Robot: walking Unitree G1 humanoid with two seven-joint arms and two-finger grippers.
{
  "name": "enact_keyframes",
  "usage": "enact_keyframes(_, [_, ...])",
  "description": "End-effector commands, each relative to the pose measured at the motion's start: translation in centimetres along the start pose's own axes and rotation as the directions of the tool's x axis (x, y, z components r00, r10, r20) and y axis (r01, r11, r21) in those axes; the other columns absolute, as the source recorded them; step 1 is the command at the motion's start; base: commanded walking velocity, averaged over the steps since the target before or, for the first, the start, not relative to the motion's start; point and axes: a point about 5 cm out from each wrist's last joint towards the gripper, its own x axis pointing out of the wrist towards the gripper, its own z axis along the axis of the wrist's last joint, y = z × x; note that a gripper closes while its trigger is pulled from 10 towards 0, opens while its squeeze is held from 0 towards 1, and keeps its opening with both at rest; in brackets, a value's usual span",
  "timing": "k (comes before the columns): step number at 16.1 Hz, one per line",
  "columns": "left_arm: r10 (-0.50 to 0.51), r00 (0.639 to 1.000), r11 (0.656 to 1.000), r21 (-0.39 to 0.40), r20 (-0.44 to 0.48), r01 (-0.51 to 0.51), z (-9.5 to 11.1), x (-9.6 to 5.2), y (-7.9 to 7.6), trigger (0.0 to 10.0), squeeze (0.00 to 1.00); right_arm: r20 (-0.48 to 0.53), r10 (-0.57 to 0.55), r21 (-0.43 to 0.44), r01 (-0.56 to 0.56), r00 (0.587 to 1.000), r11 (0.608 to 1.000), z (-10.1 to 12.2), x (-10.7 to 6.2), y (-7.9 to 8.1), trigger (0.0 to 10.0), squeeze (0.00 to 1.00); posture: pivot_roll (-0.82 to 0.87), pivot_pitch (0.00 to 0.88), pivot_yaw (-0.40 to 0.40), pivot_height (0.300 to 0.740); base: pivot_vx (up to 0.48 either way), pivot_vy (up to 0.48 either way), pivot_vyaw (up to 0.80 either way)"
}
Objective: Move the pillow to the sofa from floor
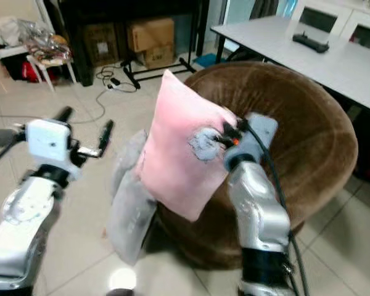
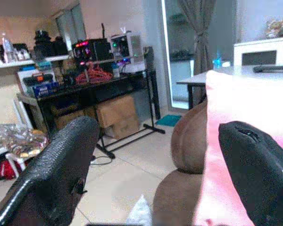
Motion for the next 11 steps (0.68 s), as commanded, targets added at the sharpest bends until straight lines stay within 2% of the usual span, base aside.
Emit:
enact_keyframes(1, [-0.013, 1.0, 1.0, -0.007, 0.004, 0.013, 0.08, 0.19, -0.37, 10.0, 0.0, 0.053, -0.007, -0.011, 0.007, 0.999, 1.0, 1.16, -0.12, -0.53, 10.0, 0.0, 0.09, 0.0, -0.041, 0.74, 0.281, 0.0, -0.8])
enact_keyframes(11, [-0.02, 1.0, 1.0, 0.007, 0.013, 0.02, 0.18, 0.47, -0.17, 10.0, 0.0, 0.046, 0.006, 0.015, -0.007, 0.999, 1.0, 0.93, -0.1, -0.45, 10.0, 0.0, 0.09, 0.0, -0.035, 0.74, 0.282, 0.0, -0.78])
